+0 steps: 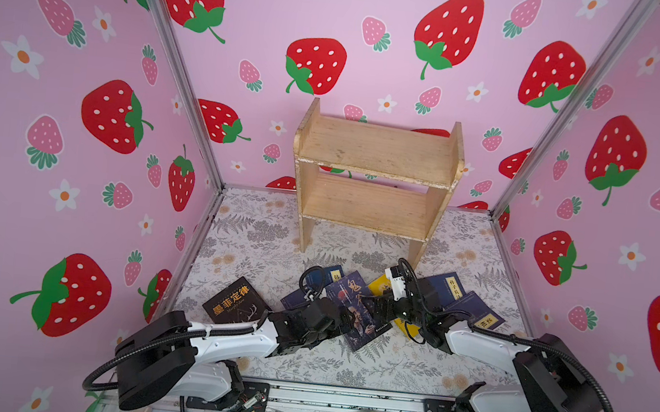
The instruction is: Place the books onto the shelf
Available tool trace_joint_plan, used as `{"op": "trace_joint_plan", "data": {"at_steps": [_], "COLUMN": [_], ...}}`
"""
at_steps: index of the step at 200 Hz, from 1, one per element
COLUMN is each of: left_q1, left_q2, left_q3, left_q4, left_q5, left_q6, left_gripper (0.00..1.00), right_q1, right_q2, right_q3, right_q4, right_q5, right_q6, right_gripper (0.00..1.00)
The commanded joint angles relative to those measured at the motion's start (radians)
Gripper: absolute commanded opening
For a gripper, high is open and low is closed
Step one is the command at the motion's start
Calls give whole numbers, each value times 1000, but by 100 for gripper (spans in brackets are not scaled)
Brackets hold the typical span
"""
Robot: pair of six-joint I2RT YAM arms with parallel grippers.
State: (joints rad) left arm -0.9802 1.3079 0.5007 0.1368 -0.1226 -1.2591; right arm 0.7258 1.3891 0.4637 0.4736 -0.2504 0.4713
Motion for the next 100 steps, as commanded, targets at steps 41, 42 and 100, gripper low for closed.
{"op": "trace_joint_plan", "data": {"at_steps": [41, 42, 100], "left_q1": [-2, -1, -14], "left_q2": [99, 100, 140], "left_q3": [-57, -59, -66], "left_q4": [312, 316, 456], "left_q5": [-77, -78, -106], "left_q6": [-32, -31, -30], "left_gripper": [97, 97, 81], "right_q1": [8, 8, 12], "right_q2": [143, 143, 170], "right_q3": [23, 23, 19], "right_q4": [130, 130, 173], "right_q5": [37, 37, -55], "right_q6": [88, 88, 93], "right_gripper": [84, 84, 75]}}
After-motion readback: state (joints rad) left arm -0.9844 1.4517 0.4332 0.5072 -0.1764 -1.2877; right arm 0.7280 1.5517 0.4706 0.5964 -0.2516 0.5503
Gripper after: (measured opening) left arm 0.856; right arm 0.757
